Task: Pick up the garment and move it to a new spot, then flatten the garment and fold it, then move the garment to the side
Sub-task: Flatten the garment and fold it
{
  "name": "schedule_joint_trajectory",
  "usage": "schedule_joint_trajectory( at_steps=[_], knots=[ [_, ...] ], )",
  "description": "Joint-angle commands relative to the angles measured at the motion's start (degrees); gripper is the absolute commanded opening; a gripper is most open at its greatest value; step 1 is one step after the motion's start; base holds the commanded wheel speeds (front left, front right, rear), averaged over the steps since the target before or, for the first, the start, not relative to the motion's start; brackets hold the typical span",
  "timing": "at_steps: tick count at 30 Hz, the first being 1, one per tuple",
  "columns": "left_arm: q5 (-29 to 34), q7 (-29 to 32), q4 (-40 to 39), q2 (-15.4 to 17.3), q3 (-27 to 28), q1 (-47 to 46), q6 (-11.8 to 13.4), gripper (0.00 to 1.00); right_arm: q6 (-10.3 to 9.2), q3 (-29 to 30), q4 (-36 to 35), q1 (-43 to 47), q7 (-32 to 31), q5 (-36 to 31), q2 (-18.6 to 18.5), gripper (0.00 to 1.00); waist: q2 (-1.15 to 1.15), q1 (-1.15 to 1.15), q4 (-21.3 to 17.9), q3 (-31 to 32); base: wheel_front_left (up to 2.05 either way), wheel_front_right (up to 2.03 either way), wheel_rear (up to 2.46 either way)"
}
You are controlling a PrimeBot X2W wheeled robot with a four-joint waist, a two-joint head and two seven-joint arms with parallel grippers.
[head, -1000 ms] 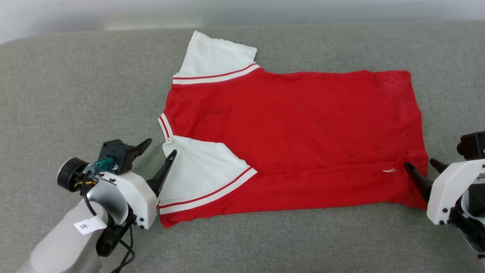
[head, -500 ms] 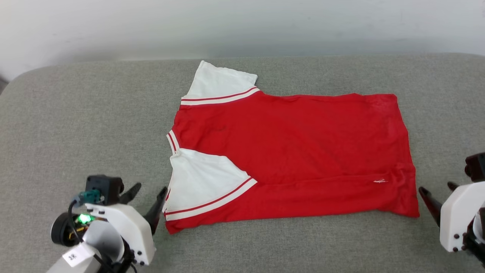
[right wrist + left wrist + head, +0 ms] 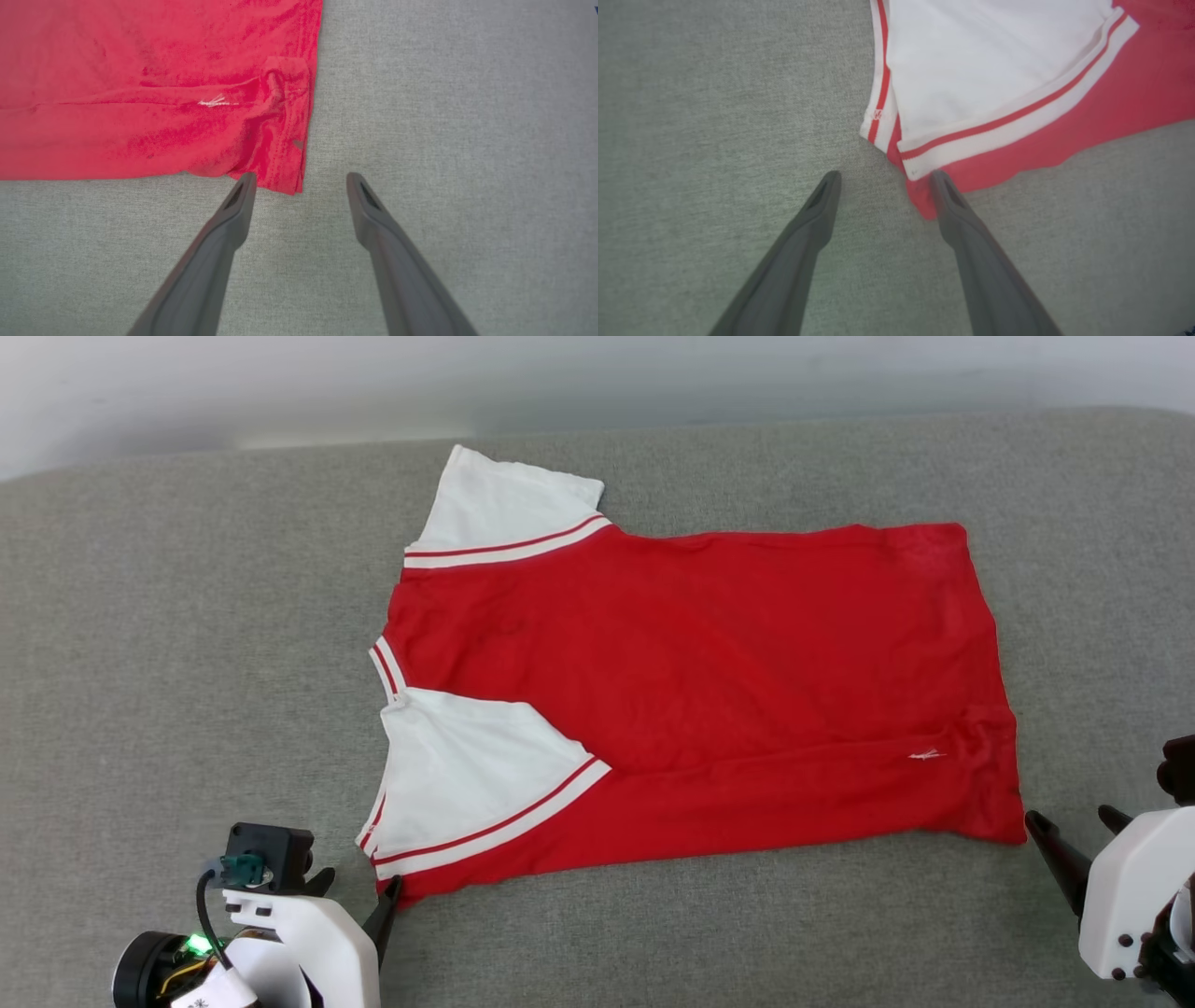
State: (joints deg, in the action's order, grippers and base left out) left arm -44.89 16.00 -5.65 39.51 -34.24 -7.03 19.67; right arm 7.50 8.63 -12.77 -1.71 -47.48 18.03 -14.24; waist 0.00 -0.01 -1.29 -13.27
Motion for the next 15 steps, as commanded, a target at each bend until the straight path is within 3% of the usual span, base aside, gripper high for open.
schedule_joint_trajectory(
  at_steps=[1, 5, 10, 11, 12, 13, 15],
  knots=[
    [0.22, 0.4, 0.29, 0.03, 0.01, -0.34, 0.42, 1.0, -0.02, 0.26, -0.33, 0.66, -0.02, -0.1, 0.51, 1.0, 0.0, 0.01, -0.41, -0.88, 0.0, 0.0, 0.0],
    [0.06, 2.16, 1.51, -0.46, -0.9, -1.0, 0.8, 1.0, -0.02, 0.75, -0.68, 0.51, 0.43, 0.14, 1.09, 1.0, 0.0, 0.01, -0.73, -2.1, 0.0, 0.0, 0.0],
    [-1.09, 5.24, 4.02, -2.0, -3.25, -1.16, -0.67, 1.0, -0.02, 0.71, -0.46, 0.26, 1.05, 0.15, 1.13, 1.0, 0.0, 0.01, -0.82, -3.01, 0.0, 0.0, 0.0],
    [-1.57, 5.88, 4.56, -2.54, -3.83, -1.05, -1.1, 0.67, -0.02, 0.72, -0.42, 0.2, 1.04, 0.14, 1.04, 1.0, 0.0, 0.01, -0.83, -3.14, 0.0, 0.0, 0.0],
    [-1.86, 6.42, 5.18, -2.94, -4.43, -0.93, -1.58, 0.16, -0.02, 0.71, -0.36, 0.12, 1.12, 0.08, 0.93, 1.0, 0.0, 0.01, -0.85, -3.24, 0.0, 0.0, 0.0],
    [-2.03, 6.66, 5.8, -3.33, -5.0, -0.84, -2.12, 0.0, -0.02, 0.66, -0.33, -0.04, 1.19, -0.05, 0.74, 1.0, 0.0, 0.01, -0.87, -3.3, 0.0, 0.0, 0.0],
    [-2.31, 6.75, 6.75, -3.93, -5.59, -1.12, -2.89, 0.0, -0.02, 0.59, -0.27, -0.42, 1.47, -0.22, 0.34, 1.0, 0.0, 0.01, -0.79, -3.28, 0.0, 0.0, 0.0]
  ],
)
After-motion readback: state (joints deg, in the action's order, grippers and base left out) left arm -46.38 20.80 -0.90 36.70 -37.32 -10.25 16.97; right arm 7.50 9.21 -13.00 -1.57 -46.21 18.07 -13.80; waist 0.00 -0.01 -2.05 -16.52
